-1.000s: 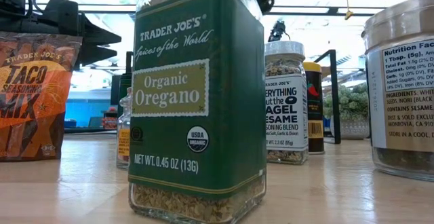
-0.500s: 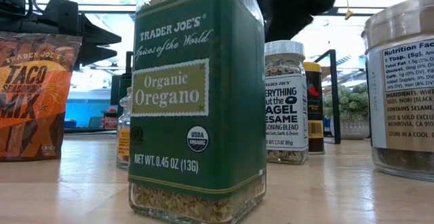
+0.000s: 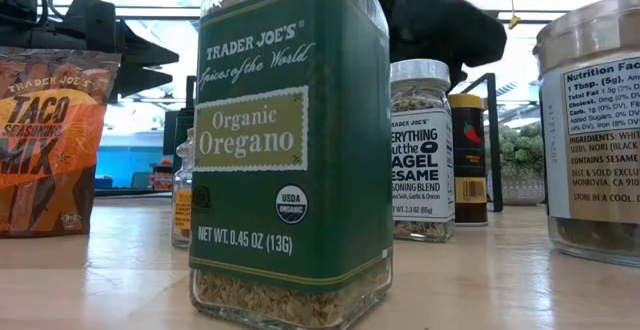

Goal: Shelf spices
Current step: Put the top white seasoning bottle on the shelf

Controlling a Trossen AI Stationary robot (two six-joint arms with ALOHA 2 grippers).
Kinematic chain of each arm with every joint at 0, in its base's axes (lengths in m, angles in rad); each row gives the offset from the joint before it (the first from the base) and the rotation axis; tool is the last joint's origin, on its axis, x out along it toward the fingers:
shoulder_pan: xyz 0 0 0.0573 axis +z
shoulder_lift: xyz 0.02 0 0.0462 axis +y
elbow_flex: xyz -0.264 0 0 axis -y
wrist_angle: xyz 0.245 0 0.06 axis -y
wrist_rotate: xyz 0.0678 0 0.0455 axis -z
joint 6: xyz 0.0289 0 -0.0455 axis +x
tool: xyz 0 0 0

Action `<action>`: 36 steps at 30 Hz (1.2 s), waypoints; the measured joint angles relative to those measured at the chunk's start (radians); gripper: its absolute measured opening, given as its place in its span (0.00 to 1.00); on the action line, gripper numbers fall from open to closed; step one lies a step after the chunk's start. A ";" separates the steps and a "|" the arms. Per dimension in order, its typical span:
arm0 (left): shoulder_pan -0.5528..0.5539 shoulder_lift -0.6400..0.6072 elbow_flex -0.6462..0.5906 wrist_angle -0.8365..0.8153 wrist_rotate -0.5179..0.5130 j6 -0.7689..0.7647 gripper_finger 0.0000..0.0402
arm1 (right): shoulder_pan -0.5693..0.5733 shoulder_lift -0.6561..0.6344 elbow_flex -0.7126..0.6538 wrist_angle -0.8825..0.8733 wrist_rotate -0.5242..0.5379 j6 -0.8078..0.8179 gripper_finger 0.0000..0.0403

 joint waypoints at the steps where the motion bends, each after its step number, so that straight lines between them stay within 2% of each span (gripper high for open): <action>1: 0.000 0.000 0.000 0.000 -0.001 0.000 0.87 | -0.002 0.003 0.000 0.000 0.000 0.000 0.71; 10: 0.000 0.000 0.000 0.000 0.000 0.000 0.87 | -0.010 0.000 -0.001 -0.010 0.001 0.010 0.49; 17: 0.000 0.000 0.000 0.000 0.000 0.000 0.87 | -0.010 0.000 0.000 -0.012 0.001 0.029 0.49; 22: 0.000 0.000 0.000 0.000 0.000 0.000 0.87 | -0.009 0.000 0.052 -0.057 0.001 0.050 0.49; 36: 0.000 0.000 0.000 0.001 0.000 0.000 0.87 | -0.019 -0.001 0.392 -0.344 0.001 0.142 0.50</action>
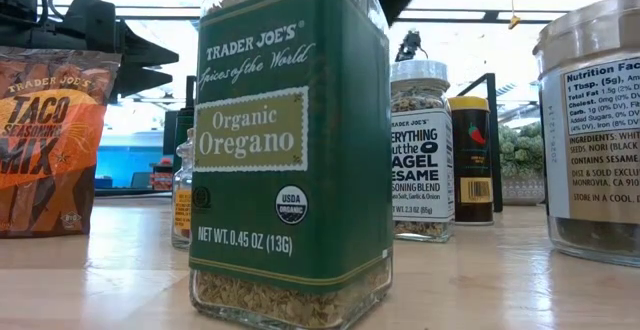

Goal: Shelf spices
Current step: Put the top white seasoning bottle on the shelf

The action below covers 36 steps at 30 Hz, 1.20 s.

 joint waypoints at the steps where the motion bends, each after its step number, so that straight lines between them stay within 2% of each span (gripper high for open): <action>1: 0.000 0.000 0.000 0.000 0.000 0.000 0.87 | -0.003 0.000 0.027 -0.028 0.000 0.001 0.49; 8: 0.000 0.000 0.000 0.000 0.000 0.000 0.87 | -0.059 -0.001 0.184 -0.222 0.027 0.003 0.50; 15: 0.000 0.000 0.000 0.000 0.000 0.000 0.87 | -0.159 -0.002 0.248 -0.359 0.055 0.010 0.50; 25: 0.000 0.000 0.000 0.000 0.000 0.000 0.87 | -0.346 -0.054 0.250 -0.384 0.054 0.012 0.50; 32: 0.000 0.000 0.000 0.000 0.000 0.000 0.87 | -0.465 -0.165 0.242 -0.354 0.017 0.058 0.50; 36: 0.000 0.000 0.000 0.000 0.000 0.000 0.87 | -0.491 -0.233 0.170 -0.343 0.019 0.078 0.50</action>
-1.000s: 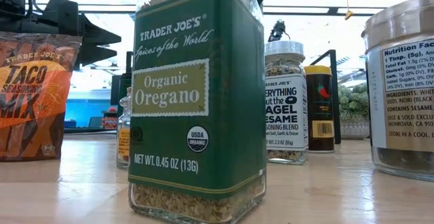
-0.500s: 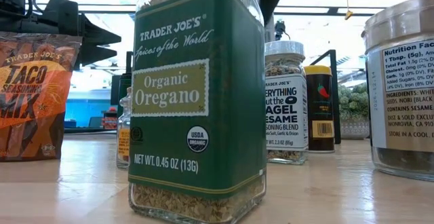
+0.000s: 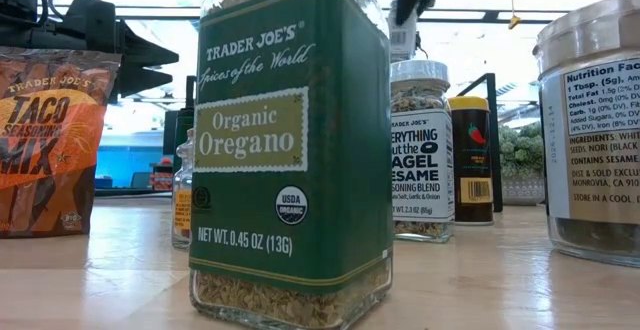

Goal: Shelf spices
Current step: Put the top white seasoning bottle on the shelf

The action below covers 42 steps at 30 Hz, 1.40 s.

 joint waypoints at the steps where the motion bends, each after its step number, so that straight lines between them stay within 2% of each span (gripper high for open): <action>1: 0.000 0.000 0.000 0.000 0.000 0.000 0.87 | -0.001 -0.019 -0.030 0.011 0.004 0.001 0.50; 10: 0.000 0.000 0.000 0.000 0.000 0.000 0.87 | 0.003 -0.262 -0.463 0.284 -0.020 0.047 0.50; 14: 0.000 0.000 0.000 0.000 0.000 0.000 0.87 | 0.003 -0.307 -0.548 0.326 -0.019 0.102 0.50; 25: 0.000 0.000 0.000 0.000 0.000 0.000 0.87 | -0.042 -0.196 -0.554 0.348 -0.015 0.139 0.52; 42: 0.000 0.000 0.000 0.000 0.000 0.000 0.87 | -0.060 -0.179 -0.466 0.372 -0.027 0.093 0.57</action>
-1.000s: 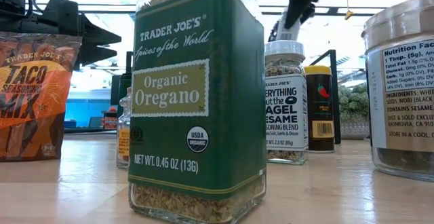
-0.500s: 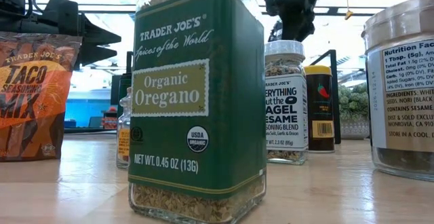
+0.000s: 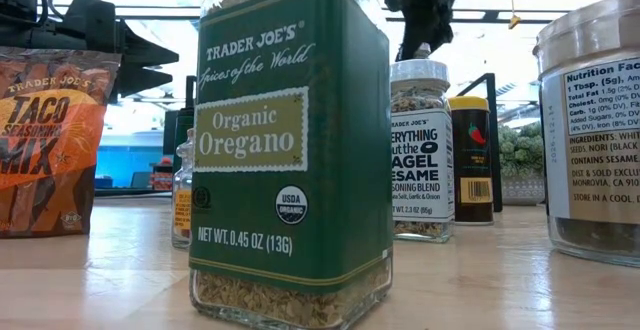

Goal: Shelf spices
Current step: Put the top white seasoning bottle on the shelf

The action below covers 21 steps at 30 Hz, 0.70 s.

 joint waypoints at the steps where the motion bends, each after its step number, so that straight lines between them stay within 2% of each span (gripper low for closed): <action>1: 0.000 0.000 0.000 0.000 0.000 0.000 0.87 | -0.002 0.000 0.000 0.000 0.000 -0.009 0.57; 10: 0.000 0.000 0.000 0.000 0.000 0.000 0.87 | -0.015 -0.007 0.016 -0.002 0.000 -0.043 0.58; 21: 0.000 0.000 0.000 0.000 0.000 0.000 0.87 | -0.015 -0.011 0.169 -0.062 0.031 -0.041 0.58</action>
